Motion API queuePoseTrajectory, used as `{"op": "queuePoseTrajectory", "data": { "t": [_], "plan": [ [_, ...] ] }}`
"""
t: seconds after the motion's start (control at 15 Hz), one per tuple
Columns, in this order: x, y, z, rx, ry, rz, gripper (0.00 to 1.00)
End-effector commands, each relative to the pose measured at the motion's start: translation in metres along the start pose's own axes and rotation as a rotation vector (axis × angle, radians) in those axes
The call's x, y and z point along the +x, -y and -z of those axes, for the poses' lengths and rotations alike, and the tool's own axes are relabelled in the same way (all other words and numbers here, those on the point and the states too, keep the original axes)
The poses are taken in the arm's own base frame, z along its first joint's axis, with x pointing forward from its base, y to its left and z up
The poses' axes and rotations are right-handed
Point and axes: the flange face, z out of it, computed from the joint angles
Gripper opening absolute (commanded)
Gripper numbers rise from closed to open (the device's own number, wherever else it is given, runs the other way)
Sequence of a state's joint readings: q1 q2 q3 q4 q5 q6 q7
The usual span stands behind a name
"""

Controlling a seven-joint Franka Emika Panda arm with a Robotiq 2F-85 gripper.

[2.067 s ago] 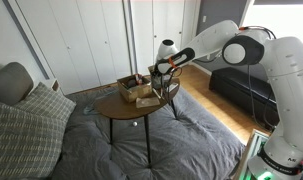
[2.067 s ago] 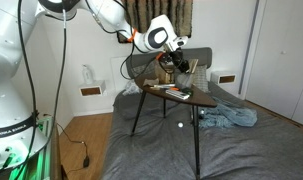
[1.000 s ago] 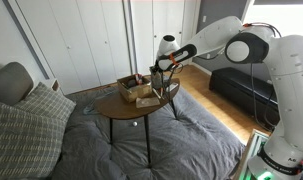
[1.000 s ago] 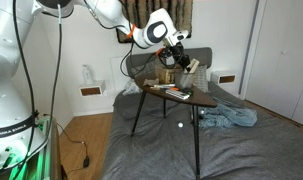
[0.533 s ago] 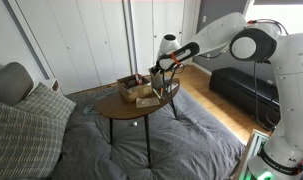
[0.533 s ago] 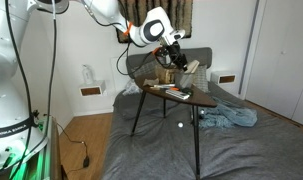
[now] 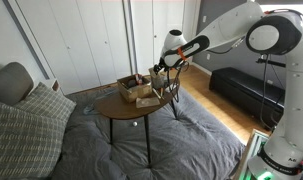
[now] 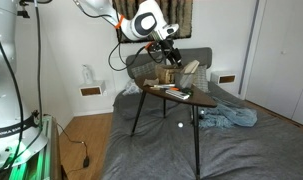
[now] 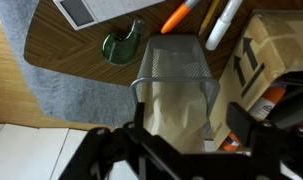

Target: Pick up two sheets of brown paper and place them into the gray bin on the table

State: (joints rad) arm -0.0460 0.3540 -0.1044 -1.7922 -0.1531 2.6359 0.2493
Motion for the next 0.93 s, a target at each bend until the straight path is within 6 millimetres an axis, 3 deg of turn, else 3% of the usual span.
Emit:
{"op": "queuePoseTrajectory", "data": {
  "t": [0.0,0.4,0.73,0.8,0.87],
  "plan": [
    [-0.036,-0.002,0.052,0.057,-0.036,0.008,1.0],
    [-0.104,0.012,0.114,0.15,-0.132,0.04,1.0],
    [-0.173,0.018,0.129,0.217,-0.124,0.04,1.0],
    [-0.142,0.02,0.118,0.179,-0.113,0.035,1.0],
    [-0.154,0.021,0.12,0.193,-0.111,0.04,1.0]
  ]
}}
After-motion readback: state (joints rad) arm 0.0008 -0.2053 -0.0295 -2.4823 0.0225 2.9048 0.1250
